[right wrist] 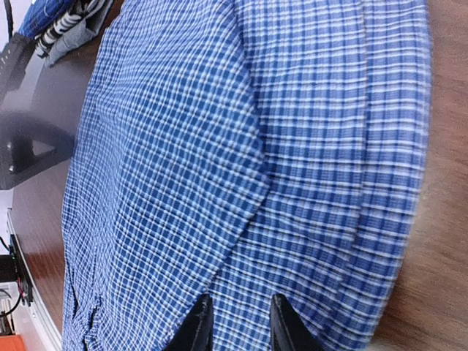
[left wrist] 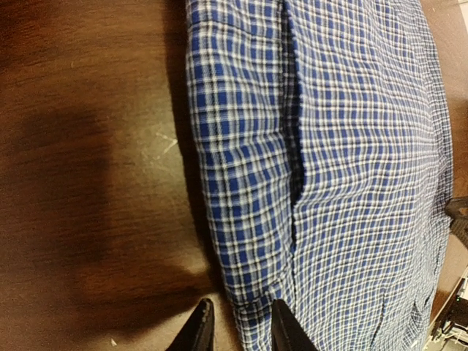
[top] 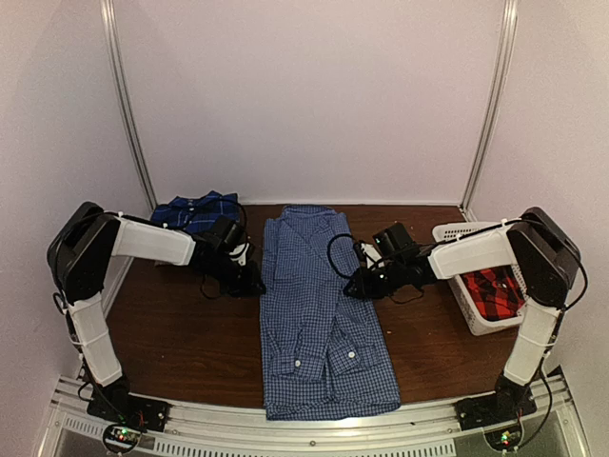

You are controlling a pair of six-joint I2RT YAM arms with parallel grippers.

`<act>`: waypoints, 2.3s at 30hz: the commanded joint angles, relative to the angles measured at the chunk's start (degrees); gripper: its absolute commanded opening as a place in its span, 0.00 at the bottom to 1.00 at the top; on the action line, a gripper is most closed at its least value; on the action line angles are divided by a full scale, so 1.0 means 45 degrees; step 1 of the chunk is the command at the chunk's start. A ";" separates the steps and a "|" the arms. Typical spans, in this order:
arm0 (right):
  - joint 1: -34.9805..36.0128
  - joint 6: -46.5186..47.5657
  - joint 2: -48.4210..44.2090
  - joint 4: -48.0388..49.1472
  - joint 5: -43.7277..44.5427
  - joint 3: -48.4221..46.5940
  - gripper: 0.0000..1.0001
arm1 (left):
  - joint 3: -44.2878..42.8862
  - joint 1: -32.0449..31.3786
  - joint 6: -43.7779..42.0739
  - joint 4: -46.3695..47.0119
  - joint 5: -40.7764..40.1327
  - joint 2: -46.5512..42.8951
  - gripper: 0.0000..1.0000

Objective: Fold and stack the long sleeve shirts
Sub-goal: Move the rectangle-folded shirt to the center of the board, then pick up the rectangle-folded shirt from the center of the board.

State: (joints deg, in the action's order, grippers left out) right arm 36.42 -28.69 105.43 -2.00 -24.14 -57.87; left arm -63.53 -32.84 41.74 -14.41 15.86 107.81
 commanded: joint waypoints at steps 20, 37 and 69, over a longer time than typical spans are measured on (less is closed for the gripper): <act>-0.1162 0.0514 -0.0386 0.0144 0.0978 0.1068 0.25 | -0.1750 -0.0183 -0.0388 -0.0652 -0.0750 0.1436 0.11; -0.1844 0.0426 0.1080 0.0326 0.0659 -0.0929 0.01 | -0.5338 0.0466 -0.1016 -0.1771 -0.1333 0.3608 0.03; 0.0871 -0.1240 -0.5737 -0.0908 -0.0742 0.4786 0.29 | 0.2095 -0.2763 0.0408 -0.0190 0.2293 -0.2956 0.24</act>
State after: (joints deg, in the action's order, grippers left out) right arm 37.91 -30.48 83.18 -6.02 -24.64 -39.40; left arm -58.08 -43.83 39.77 -18.37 22.26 97.62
